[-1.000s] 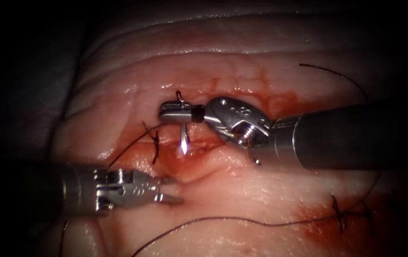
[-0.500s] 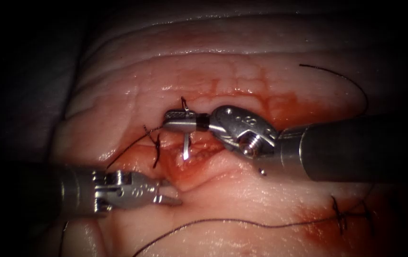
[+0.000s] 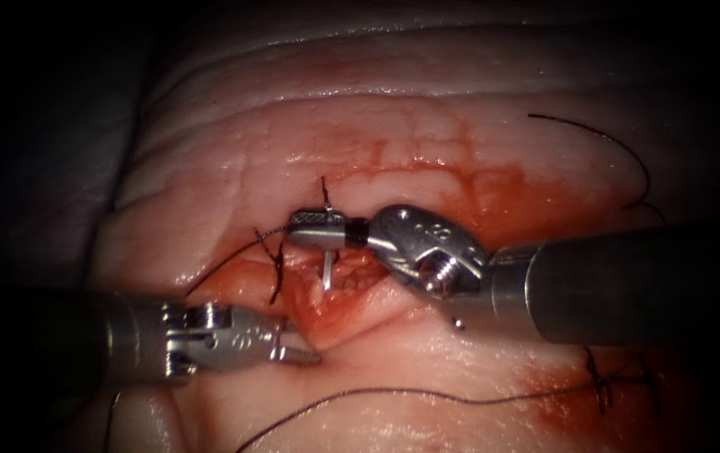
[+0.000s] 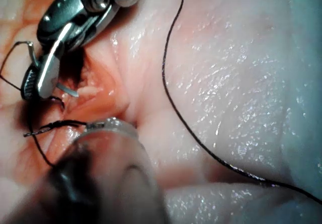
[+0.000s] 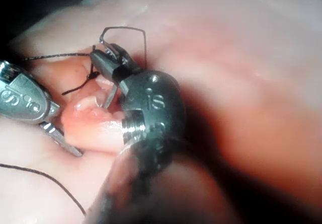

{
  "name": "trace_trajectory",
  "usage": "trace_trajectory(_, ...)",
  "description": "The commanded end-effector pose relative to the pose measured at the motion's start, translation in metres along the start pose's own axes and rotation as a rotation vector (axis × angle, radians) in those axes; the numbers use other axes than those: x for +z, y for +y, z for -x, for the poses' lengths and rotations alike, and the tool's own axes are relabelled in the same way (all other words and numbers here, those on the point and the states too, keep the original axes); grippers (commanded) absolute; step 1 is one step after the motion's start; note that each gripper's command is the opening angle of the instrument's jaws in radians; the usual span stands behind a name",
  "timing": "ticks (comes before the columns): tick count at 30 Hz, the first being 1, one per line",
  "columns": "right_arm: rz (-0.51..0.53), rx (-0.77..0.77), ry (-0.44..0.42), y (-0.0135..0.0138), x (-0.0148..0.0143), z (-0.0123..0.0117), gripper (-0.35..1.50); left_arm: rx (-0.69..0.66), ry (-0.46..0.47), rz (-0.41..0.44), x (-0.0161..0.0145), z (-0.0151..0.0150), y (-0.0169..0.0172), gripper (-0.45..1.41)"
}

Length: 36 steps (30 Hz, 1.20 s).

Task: Wound Closure
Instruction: With the right hand, throw the needle through the bottom half of the wound, then pull the needle through the wound with the left tool.

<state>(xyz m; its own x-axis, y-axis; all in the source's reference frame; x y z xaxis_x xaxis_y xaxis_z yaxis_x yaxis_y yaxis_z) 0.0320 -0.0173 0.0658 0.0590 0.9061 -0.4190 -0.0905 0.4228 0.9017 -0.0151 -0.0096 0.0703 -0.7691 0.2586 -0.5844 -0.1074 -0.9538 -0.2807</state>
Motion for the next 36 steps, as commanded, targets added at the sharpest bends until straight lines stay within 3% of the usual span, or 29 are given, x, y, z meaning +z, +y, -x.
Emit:
trace_trajectory(1, -0.002, 0.008, 0.0, 0.0002, 0.0008, 0.0003, -0.35, 0.001, 0.001, 0.001, 0.0008, 0.0, 0.0002, 0.07)
trace_trajectory(27, -0.131, 0.309, -0.062, -0.0015, 0.0017, 0.0022, -0.35, 0.002, 0.001, 0.003, 0.0007, 0.0001, 0.0, 0.07)
trace_trajectory(30, -0.11, 0.367, -0.027, -0.0016, 0.0018, 0.002, -0.35, 0.002, 0.001, 0.002, 0.0007, 0.0001, 0.0001, 0.07)
trace_trajectory(32, -0.11, 0.414, 0.087, -0.0013, 0.0017, 0.0009, -0.35, 0.001, 0.001, 0.002, 0.0007, 0.0, 0.0001, 0.07)
trace_trajectory(33, -0.103, 0.421, 0.115, -0.001, 0.0018, 0.0004, 0.04, 0.001, 0.001, 0.002, 0.0007, 0.0, 0.0002, 0.07)
trace_trajectory(34, -0.086, 0.422, 0.139, -0.0007, 0.0018, -0.0001, 0.27, 0.001, 0.001, 0.002, 0.0006, -0.0001, 0.0002, 0.07)
trace_trajectory(35, -0.048, 0.363, 0.176, -0.0002, 0.0016, -0.0008, 0.39, 0.0, 0.0, 0.002, 0.0006, -0.0001, 0.0003, 0.07)
trace_trajectory(36, -0.019, 0.323, 0.196, 0.0002, 0.0015, -0.0014, 0.39, 0.0, 0.0, 0.002, 0.0006, -0.0001, 0.0003, 0.07)
